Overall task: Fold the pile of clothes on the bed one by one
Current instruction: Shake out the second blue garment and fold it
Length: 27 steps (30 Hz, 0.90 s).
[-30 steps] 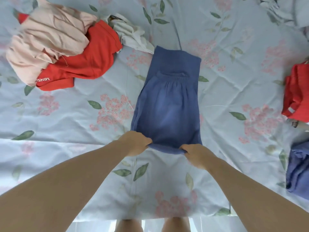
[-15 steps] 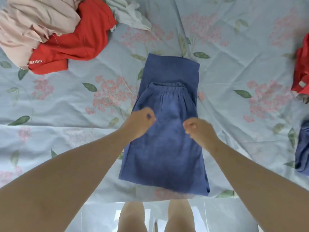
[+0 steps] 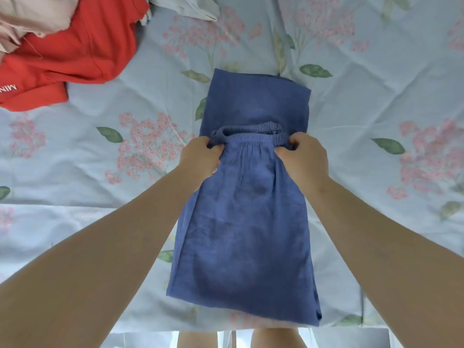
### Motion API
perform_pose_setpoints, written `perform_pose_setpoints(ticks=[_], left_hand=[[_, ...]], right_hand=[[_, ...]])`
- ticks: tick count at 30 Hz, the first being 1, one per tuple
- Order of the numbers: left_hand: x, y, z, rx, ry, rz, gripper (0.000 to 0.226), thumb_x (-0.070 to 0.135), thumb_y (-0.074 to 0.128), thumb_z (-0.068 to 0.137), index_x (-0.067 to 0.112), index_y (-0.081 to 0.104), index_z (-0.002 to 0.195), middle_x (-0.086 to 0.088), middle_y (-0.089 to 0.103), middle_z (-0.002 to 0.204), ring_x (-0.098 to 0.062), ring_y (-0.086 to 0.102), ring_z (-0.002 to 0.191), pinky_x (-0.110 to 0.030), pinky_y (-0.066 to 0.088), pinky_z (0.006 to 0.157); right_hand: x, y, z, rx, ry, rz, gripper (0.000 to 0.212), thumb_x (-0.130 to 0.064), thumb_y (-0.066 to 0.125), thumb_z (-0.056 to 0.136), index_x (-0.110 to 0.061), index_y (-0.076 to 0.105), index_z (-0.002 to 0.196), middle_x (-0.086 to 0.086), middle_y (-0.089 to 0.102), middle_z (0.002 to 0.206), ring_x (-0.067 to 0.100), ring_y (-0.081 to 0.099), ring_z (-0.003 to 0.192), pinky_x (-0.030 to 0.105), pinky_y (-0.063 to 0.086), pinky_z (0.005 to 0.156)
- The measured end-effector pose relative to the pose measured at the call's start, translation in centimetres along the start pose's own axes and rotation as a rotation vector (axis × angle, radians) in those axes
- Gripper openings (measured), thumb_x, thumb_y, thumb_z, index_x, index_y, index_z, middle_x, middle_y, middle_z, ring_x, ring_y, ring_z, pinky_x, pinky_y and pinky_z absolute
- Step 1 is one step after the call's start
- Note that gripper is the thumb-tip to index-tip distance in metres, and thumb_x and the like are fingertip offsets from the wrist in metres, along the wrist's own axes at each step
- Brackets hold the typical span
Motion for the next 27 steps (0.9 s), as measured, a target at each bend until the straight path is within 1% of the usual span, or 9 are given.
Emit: perform_pose_setpoints(ticks=[3, 7, 9, 12, 14, 16, 20, 23, 27], left_hand=[[2.7, -1.0, -0.2, -0.007, 0.026, -0.116, 0.022, 0.016, 0.047, 0.097, 0.01, 0.047, 0.076, -0.003, 0.046, 0.06, -0.012, 0.039, 0.044, -0.014, 0.033, 0.037], [6.8, -2.4, 1.2, 0.083, 0.11, -0.17, 0.01, 0.016, 0.045, 0.097, 0.013, 0.051, 0.089, -0.001, 0.054, 0.066, -0.005, 0.05, 0.04, -0.016, 0.043, 0.043], [7.0, -2.1, 1.7, 0.093, 0.134, -0.14, 0.021, 0.014, 0.046, 0.095, 0.018, 0.048, 0.115, -0.002, 0.058, 0.078, -0.009, 0.056, 0.054, -0.022, 0.048, 0.052], [5.9, -0.3, 1.0, 0.059, 0.271, 0.08, 0.055, 0.014, 0.053, 0.092, 0.019, 0.028, 0.141, 0.0, 0.053, 0.103, -0.018, 0.057, 0.085, -0.029, 0.045, 0.071], [4.4, 1.2, -1.0, 0.031, 0.398, 0.26, 0.056, 0.015, 0.056, 0.091, 0.016, 0.031, 0.141, -0.003, 0.05, 0.124, -0.023, 0.052, 0.111, -0.034, 0.046, 0.087], [2.6, 2.6, -3.9, 0.033, 0.563, 0.481, 0.056, 0.011, 0.063, 0.086, 0.011, 0.041, 0.138, -0.008, 0.048, 0.136, -0.028, 0.046, 0.125, -0.044, 0.044, 0.098], [-3.1, 5.2, -8.9, 0.009, 0.826, 0.855, 0.059, 0.016, 0.079, 0.069, 0.014, 0.053, 0.122, -0.012, 0.054, 0.133, -0.033, 0.045, 0.128, -0.05, 0.044, 0.097], [-6.7, 6.1, -11.6, -0.081, 0.885, 0.971, 0.068, 0.027, 0.083, 0.063, 0.019, 0.051, 0.123, -0.01, 0.053, 0.136, -0.03, 0.036, 0.131, -0.052, 0.041, 0.1], [-10.8, 7.3, -14.9, -0.26, 1.095, 1.201, 0.087, 0.053, 0.08, 0.056, 0.025, 0.043, 0.13, -0.01, 0.047, 0.142, -0.032, 0.029, 0.135, -0.057, 0.029, 0.105]], right_hand=[[-1.0, -1.8, 0.5, 0.077, 0.002, 0.086, 0.024, -0.02, 0.057, 0.085, -0.02, 0.042, 0.066, -0.001, 0.049, 0.072, 0.017, 0.043, 0.064, 0.024, 0.033, 0.052], [-3.2, -4.1, 2.3, 0.171, -0.035, 0.171, 0.012, -0.019, 0.056, 0.088, -0.017, 0.049, 0.078, 0.0, 0.054, 0.08, 0.014, 0.046, 0.073, 0.01, 0.034, 0.051], [-3.4, -4.2, 2.7, 0.188, -0.027, 0.183, 0.007, -0.018, 0.056, 0.089, -0.018, 0.053, 0.096, 0.004, 0.055, 0.1, 0.013, 0.047, 0.08, 0.009, 0.033, 0.054], [-2.8, -2.9, 1.2, 0.181, -0.052, 0.126, 0.033, -0.012, 0.056, 0.087, -0.013, 0.051, 0.12, 0.001, 0.043, 0.109, 0.013, 0.044, 0.087, 0.022, 0.037, 0.072], [-2.9, -1.6, -1.3, 0.181, -0.165, 0.069, 0.026, -0.009, 0.056, 0.084, -0.011, 0.055, 0.11, 0.003, 0.046, 0.101, 0.018, 0.046, 0.086, 0.031, 0.04, 0.072], [-1.8, 1.2, -4.3, 0.055, -0.217, -0.024, 0.017, -0.009, 0.057, 0.084, -0.011, 0.058, 0.101, 0.004, 0.053, 0.095, 0.021, 0.051, 0.085, 0.036, 0.045, 0.072], [0.9, 6.0, -11.2, -0.16, -0.339, -0.263, 0.013, -0.01, 0.065, 0.08, -0.012, 0.065, 0.093, 0.001, 0.063, 0.082, 0.027, 0.057, 0.078, 0.039, 0.048, 0.065], [2.3, 6.4, -14.6, -0.083, -0.419, -0.375, 0.021, -0.01, 0.08, 0.065, -0.014, 0.067, 0.082, 0.0, 0.065, 0.079, 0.025, 0.062, 0.071, 0.036, 0.051, 0.061], [3.7, 6.9, -17.3, -0.02, -0.529, -0.496, 0.032, -0.027, 0.078, 0.069, -0.015, 0.063, 0.095, 0.005, 0.066, 0.102, 0.026, 0.061, 0.097, 0.04, 0.05, 0.08]])
Point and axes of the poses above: each hand's wrist, its own z-axis towards the middle knuckle, its own y-axis out of the palm, x = y × z, the point moved 10 cm from there along z, towards the middle knuckle
